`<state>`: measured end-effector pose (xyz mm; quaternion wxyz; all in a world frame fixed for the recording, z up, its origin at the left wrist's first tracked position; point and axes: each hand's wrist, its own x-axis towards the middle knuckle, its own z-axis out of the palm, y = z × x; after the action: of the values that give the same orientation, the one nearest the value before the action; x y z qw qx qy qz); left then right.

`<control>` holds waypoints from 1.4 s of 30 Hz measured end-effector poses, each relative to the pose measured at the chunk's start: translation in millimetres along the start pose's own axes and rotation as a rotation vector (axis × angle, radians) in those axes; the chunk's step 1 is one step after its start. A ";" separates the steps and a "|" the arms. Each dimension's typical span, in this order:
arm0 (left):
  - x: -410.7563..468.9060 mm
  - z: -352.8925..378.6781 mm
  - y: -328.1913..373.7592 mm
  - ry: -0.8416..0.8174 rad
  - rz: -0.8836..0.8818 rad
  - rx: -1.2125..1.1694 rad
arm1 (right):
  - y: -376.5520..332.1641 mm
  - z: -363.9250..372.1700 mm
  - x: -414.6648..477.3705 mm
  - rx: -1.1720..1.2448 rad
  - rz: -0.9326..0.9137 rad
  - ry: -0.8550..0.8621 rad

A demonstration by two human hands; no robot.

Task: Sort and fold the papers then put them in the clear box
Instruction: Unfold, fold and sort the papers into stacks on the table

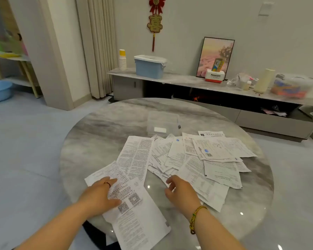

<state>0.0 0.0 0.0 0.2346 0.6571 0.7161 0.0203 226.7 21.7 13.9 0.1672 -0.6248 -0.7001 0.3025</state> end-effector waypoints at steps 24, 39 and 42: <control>28.0 13.1 3.9 -0.003 0.007 0.110 | -20.2 43.0 17.8 -0.315 0.146 -0.238; 32.2 8.3 -4.9 0.113 -0.099 -0.030 | -11.2 13.9 18.2 -0.069 0.151 -0.074; 30.4 6.1 -3.9 0.099 -0.114 -0.010 | -3.9 -13.8 19.5 0.176 0.177 0.082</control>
<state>-2.3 26.6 -16.1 0.2031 0.6121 0.7631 0.0429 228.9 43.5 24.1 0.2224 -0.6789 -0.6054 0.3508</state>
